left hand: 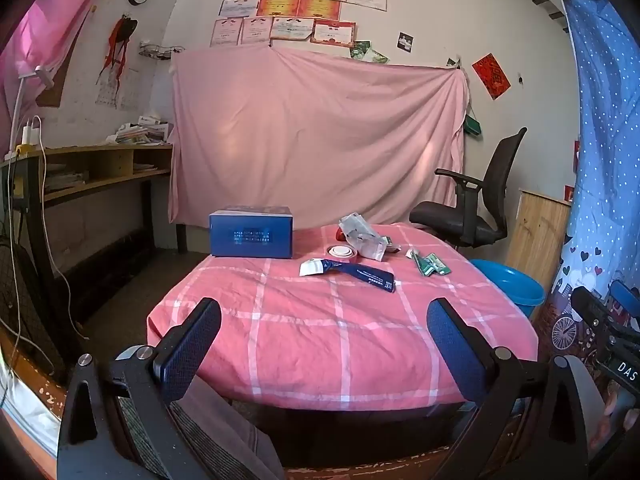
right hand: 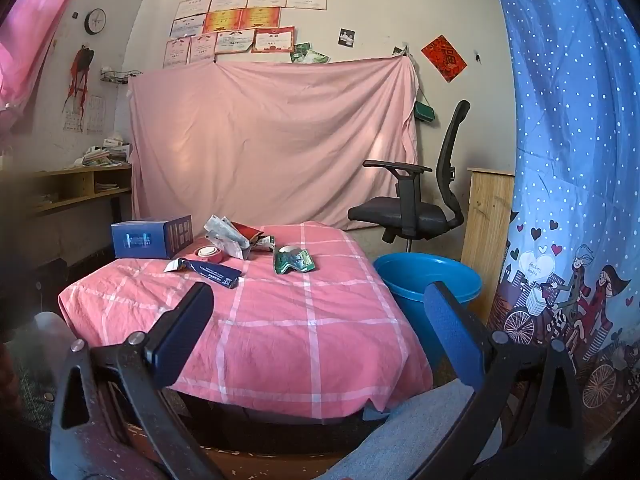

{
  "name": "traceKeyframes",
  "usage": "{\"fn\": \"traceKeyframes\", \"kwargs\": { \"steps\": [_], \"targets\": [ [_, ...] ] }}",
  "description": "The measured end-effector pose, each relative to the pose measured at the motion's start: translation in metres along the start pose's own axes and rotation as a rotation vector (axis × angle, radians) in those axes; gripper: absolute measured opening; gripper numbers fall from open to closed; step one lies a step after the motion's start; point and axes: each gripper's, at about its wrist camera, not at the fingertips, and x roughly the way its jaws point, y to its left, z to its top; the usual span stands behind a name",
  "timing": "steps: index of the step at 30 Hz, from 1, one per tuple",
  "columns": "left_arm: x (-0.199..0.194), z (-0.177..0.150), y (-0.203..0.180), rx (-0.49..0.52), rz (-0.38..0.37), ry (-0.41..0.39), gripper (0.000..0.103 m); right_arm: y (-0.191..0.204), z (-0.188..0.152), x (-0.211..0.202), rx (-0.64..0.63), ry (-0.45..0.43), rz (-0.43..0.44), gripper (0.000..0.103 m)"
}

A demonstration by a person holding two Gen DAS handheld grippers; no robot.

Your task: Collect trash

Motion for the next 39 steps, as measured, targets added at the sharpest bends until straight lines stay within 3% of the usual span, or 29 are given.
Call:
{"fn": "traceKeyframes", "kwargs": {
  "steps": [39],
  "targets": [
    [-0.0006,-0.0014,-0.0008,0.014,-0.003,-0.006,0.101,-0.0014,-0.0006,0.0004,0.013,0.0,0.003,0.103]
  ]
}}
